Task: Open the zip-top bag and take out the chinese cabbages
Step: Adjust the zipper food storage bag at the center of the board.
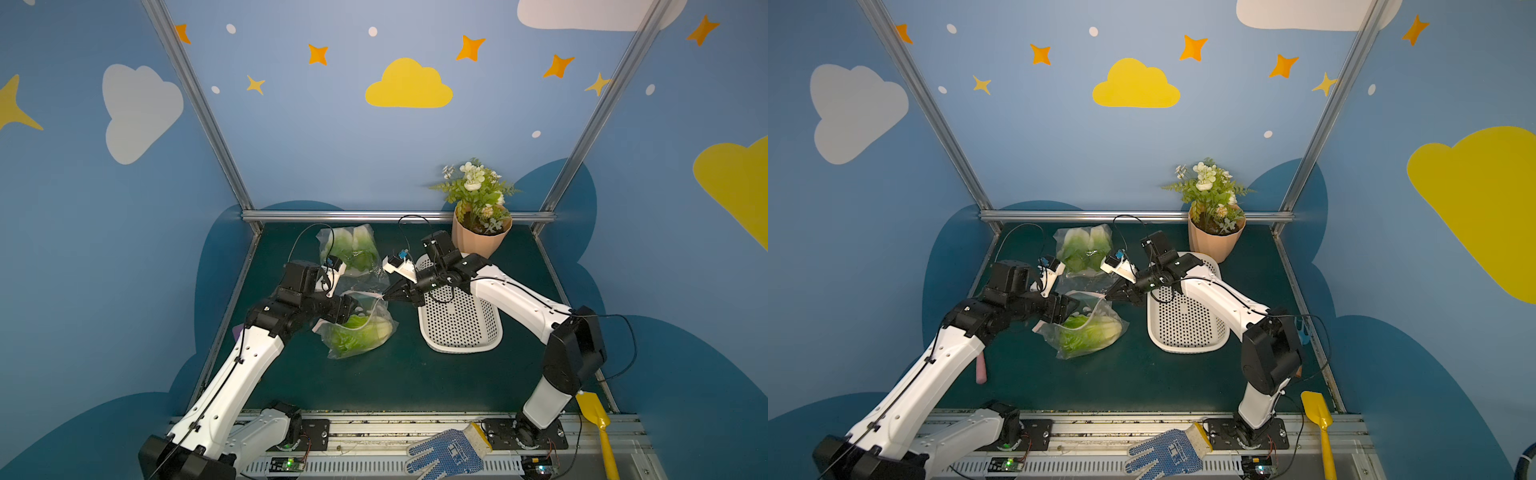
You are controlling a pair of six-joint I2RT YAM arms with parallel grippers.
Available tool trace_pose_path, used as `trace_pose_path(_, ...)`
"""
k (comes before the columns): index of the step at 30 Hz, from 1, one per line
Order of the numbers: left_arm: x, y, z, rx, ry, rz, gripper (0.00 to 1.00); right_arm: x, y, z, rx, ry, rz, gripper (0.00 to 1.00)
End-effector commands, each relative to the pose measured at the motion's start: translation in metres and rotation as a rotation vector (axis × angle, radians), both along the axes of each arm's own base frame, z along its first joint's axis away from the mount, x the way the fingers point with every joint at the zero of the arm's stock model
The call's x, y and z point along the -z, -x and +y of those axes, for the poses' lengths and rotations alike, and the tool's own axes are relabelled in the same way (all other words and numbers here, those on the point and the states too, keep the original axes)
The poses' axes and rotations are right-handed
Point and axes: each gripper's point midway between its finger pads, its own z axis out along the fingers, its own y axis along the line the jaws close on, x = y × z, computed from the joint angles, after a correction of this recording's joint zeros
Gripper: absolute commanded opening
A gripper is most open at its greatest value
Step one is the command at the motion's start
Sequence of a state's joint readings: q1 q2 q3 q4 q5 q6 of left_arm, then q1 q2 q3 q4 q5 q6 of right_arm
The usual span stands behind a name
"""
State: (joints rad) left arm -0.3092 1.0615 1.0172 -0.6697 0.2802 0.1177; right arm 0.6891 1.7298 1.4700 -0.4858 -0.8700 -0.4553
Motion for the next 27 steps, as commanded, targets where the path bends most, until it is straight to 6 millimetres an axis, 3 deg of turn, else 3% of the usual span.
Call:
trace_pose_path(1,0.004,-0.003,0.009,-0.020,-0.063,-0.006,0.75,-0.009,0.004,0.003,-0.034,-0.023,-0.009,0.00)
trace_pose_path(4,0.008,-0.005,0.007,-0.024,-0.052,-0.003,0.61,-0.007,0.005,0.002,-0.035,-0.022,-0.006,0.00)
trace_pose_path(12,0.013,-0.004,-0.002,0.006,-0.022,0.029,0.45,-0.006,0.006,0.003,-0.042,-0.025,0.003,0.00)
trace_pose_path(15,0.016,-0.007,-0.002,-0.001,-0.028,0.036,0.34,-0.005,0.006,0.003,-0.043,-0.024,0.003,0.00)
trace_pose_path(24,0.009,-0.006,-0.005,-0.007,0.001,0.032,0.05,-0.002,0.004,0.004,-0.040,-0.019,0.023,0.00)
trace_pose_path(25,0.007,-0.007,-0.005,-0.016,0.007,0.027,0.05,-0.002,0.004,0.004,-0.038,-0.020,0.025,0.03)
trace_pose_path(26,0.006,-0.008,-0.004,-0.030,0.014,0.022,0.05,-0.003,0.004,0.005,-0.036,-0.022,0.027,0.15)
trace_pose_path(27,0.004,-0.008,-0.003,-0.044,0.025,0.019,0.05,-0.005,0.003,0.004,-0.033,-0.026,0.025,0.34)
